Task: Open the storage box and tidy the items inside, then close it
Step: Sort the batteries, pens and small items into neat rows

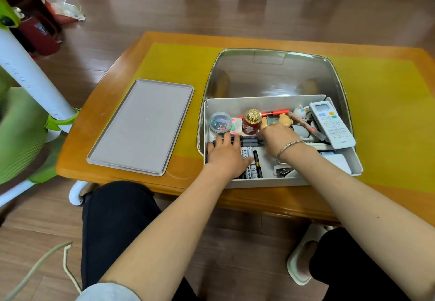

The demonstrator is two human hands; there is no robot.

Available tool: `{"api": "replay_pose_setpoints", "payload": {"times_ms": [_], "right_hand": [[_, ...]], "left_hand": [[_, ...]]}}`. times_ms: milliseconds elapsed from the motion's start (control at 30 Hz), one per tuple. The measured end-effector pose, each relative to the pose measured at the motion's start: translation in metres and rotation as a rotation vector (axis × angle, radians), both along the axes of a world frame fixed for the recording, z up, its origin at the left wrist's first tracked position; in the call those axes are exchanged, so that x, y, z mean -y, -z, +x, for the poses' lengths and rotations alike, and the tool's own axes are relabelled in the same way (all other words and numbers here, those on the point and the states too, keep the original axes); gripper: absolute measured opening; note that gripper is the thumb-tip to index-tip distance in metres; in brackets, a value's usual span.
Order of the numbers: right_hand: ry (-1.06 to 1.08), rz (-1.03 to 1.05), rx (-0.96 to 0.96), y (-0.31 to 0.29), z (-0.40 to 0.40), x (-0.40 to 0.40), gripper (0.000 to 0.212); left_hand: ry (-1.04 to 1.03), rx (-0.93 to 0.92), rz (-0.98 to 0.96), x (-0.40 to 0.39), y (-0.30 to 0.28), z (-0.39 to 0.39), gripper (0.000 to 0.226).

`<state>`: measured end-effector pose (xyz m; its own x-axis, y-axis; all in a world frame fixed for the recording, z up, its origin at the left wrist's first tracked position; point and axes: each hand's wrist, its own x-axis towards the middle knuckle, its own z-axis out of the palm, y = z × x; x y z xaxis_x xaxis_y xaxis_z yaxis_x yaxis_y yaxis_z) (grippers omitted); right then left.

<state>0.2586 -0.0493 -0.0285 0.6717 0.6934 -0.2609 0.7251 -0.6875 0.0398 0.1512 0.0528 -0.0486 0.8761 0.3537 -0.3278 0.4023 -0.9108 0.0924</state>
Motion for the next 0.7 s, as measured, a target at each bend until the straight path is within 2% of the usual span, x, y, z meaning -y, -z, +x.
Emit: {"api": "replay_pose_setpoints", "payload": {"times_ms": [200, 400, 500, 700], "right_hand": [[0.035, 0.098, -0.019, -0.008, 0.001, 0.008, 0.034], [0.123, 0.195, -0.01, -0.022, -0.004, 0.025, 0.017], [0.171, 0.15, -0.125, -0.022, -0.014, 0.026, 0.021], [0.128, -0.022, -0.166, -0.007, -0.03, 0.012, 0.03]], "left_hand": [[-0.005, -0.009, 0.026, 0.002, 0.0, 0.003, 0.084], [0.01, -0.006, 0.027, 0.0, 0.001, 0.002, 0.086], [0.01, -0.026, 0.031, 0.0, 0.001, 0.002, 0.086], [0.008, -0.094, -0.062, 0.001, -0.004, 0.0, 0.081]]}}
